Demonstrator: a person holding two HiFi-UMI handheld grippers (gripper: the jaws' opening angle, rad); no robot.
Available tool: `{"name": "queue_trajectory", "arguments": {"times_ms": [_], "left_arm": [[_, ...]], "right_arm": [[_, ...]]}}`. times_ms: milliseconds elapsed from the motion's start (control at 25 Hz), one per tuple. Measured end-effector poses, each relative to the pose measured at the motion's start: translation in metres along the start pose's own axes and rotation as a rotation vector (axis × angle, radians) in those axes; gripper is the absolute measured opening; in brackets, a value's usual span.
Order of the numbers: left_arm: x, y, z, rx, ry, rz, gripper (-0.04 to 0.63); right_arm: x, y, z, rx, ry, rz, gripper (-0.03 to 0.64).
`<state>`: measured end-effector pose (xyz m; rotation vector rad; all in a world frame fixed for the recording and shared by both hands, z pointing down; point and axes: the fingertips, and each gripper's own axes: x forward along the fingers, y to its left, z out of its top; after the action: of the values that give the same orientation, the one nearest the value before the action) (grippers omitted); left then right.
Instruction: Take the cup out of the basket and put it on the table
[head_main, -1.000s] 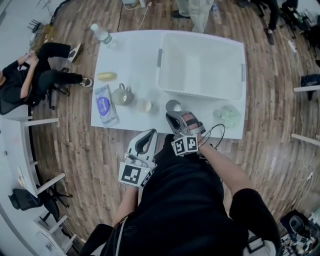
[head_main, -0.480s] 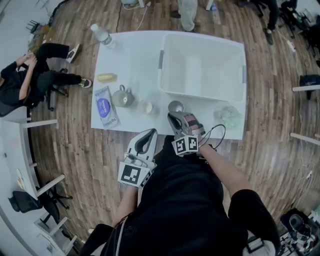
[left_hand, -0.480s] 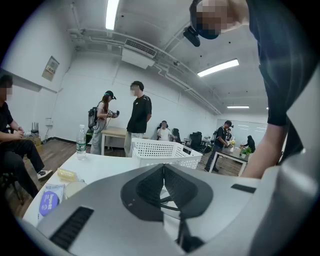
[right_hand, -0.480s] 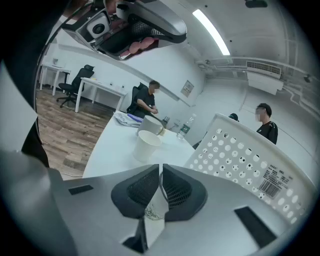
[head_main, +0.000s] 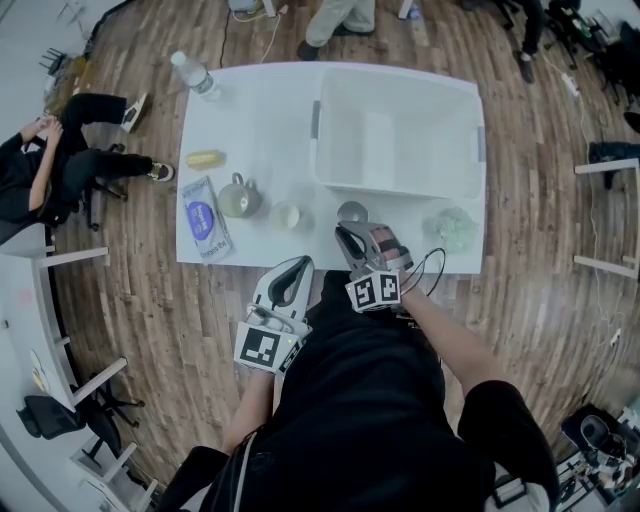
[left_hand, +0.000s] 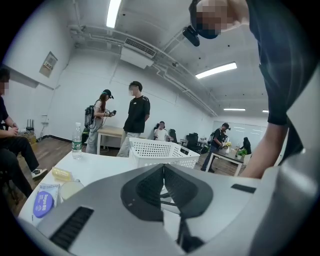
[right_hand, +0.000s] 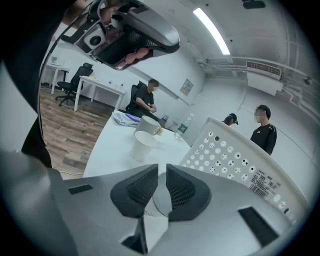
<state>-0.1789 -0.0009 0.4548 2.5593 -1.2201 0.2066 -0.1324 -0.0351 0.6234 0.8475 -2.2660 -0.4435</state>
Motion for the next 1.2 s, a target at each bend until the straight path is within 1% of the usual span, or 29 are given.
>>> {"name": "queue_trajectory", "arguments": {"times_ms": [160,280,520,680,800,1000,1120,1200], "left_arm": [[0.0,0.002,-0.005,-0.01,0.005,-0.025,0.01],[0.001,0.004,-0.009,-0.003,0.01,-0.038,0.01],[-0.004,0.0,-0.008,0.008,-0.007,-0.017,0.011],[-0.005,-0.01,0.001,0.03,-0.035,-0.015,0.01],[-0.006,-0.028,0.007,0.053,-0.054,-0.028,0.01],[-0.008,-0.073,0.011,0.087,-0.075,-0.047,0.009],[-0.016,-0.108,0.007,0.097,-0.073,-0.061,0.01],[-0.022,-0.132,0.003,0.097,-0.069,-0.073,0.01]], "right_arm": [[-0.015,-0.006,0.011,0.011,-0.007,-0.029,0.038],[-0.031,-0.014,0.022,0.031,-0.028,-0.053,0.037],[-0.068,-0.032,0.034,0.096,-0.055,-0.103,0.037],[-0.094,-0.054,0.042,0.146,-0.073,-0.158,0.035],[-0.123,-0.068,0.042,0.185,-0.075,-0.206,0.034],[-0.194,-0.098,0.039,0.252,-0.097,-0.323,0.026],[-0.239,-0.102,0.035,0.285,-0.099,-0.346,0.025],[-0.267,-0.099,0.035,0.323,-0.125,-0.351,0.025]]}}
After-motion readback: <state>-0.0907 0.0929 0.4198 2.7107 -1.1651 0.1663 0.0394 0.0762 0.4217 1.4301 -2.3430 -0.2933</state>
